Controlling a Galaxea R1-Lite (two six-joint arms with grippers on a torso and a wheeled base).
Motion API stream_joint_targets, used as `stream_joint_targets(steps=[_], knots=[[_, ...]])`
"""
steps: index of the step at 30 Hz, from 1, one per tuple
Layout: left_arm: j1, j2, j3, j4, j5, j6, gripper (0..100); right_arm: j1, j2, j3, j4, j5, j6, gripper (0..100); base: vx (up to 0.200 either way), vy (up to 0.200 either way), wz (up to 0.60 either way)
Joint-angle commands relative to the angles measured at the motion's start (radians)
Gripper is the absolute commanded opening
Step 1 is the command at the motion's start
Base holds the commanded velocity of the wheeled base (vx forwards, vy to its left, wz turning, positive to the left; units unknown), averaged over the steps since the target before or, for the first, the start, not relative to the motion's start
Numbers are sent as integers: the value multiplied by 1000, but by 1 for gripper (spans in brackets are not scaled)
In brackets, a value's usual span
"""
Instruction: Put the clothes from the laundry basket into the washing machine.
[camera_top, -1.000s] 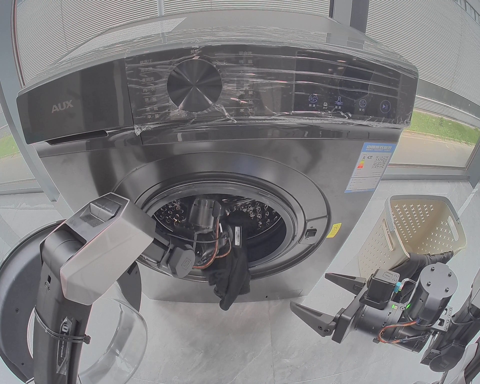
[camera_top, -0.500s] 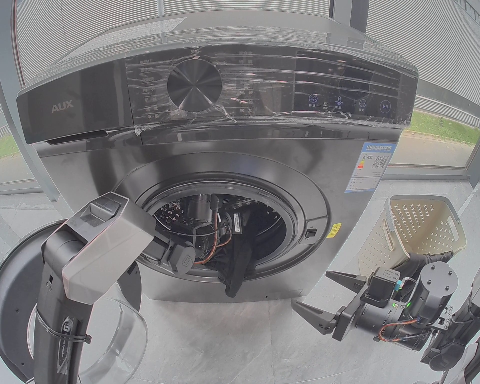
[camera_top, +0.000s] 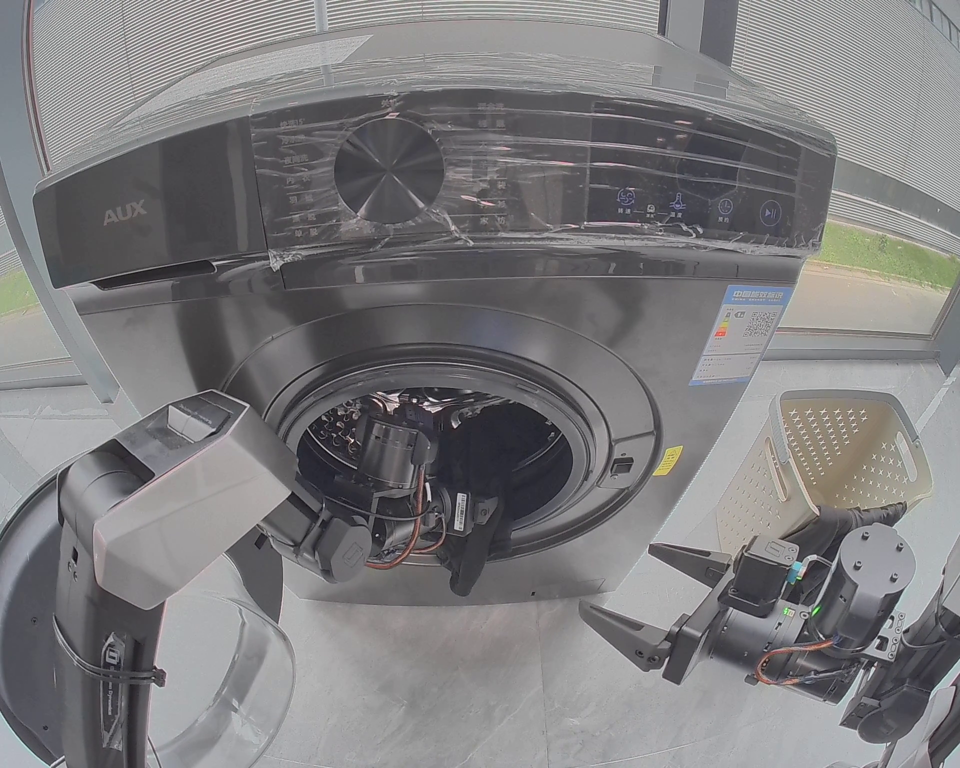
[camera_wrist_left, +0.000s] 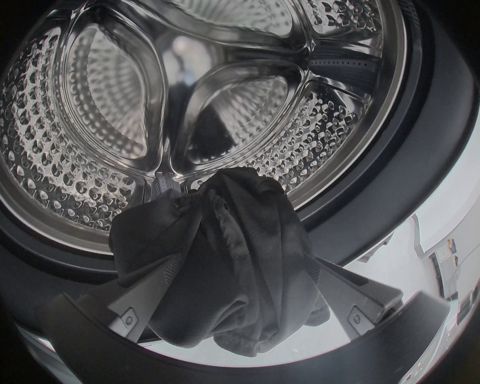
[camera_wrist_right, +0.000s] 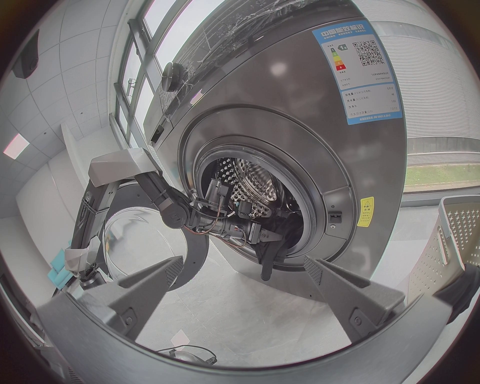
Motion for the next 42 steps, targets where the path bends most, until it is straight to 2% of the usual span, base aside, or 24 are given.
stream_joint_targets(steps=[1, 4, 7, 8, 12, 15, 17, 18, 19, 21, 23, 28, 29, 37, 42], knots=[[2, 9, 8, 2, 0, 7, 100, 2, 1, -1, -1, 0, 0, 100, 0, 0, 0], [2, 24, 5, -2, 1, 22, 100, 0, 1, -1, -1, -1, 0, 100, 0, 0, 0], [-1, 35, 0, 2, 3, 26, 100, -1, 1, -1, -1, 0, 0, 100, 0, 0, 0], [-1, 38, -2, 2, 3, 27, 0, -1, -1, -3, -1, 0, -2, 100, 0, 0, 0], [2, 55, -37, -11, 12, 22, 0, 5, -1, -11, -1, 0, 3, 100, 0, 0, 0], [7, 67, -115, -12, 35, 10, 0, 7, -2, -11, -1, 2, 3, 100, 0, 0, 0], [11, 67, -166, -20, 59, -13, 0, 7, -2, -11, -1, 2, 3, 100, 0, 0, 0], [11, 67, -166, -20, 59, -13, 0, 7, -2, -11, -1, 2, 3, 100, 0, 0, 0], [17, 73, -215, -29, 82, -42, 0, 7, -2, -11, -1, 2, 3, 100, 0, 0, 0], [22, 76, -250, -38, 99, -66, 0, 7, -2, -11, -1, 2, 0, 100, 0, 0, 0], [26, 78, -267, -41, 101, -74, 0, 7, -2, -11, -1, 2, -2, 100, 0, 0, 0], [30, 78, -250, -57, 101, -73, 0, -1, -4, -11, -1, 3, -2, 100, 0, 0, 0], [30, 78, -247, -60, 101, -71, 100, -3, -4, -11, -1, 3, -2, 100, 0, 0, 0], [17, 53, -150, -61, 84, -71, 100, -6, -5, -7, -1, 5, -2, 100, 0, 0, 0], [5, 19, -64, -54, 33, -66, 100, -7, -4, -7, -1, 5, -2, 100, 0, 0, 0]])
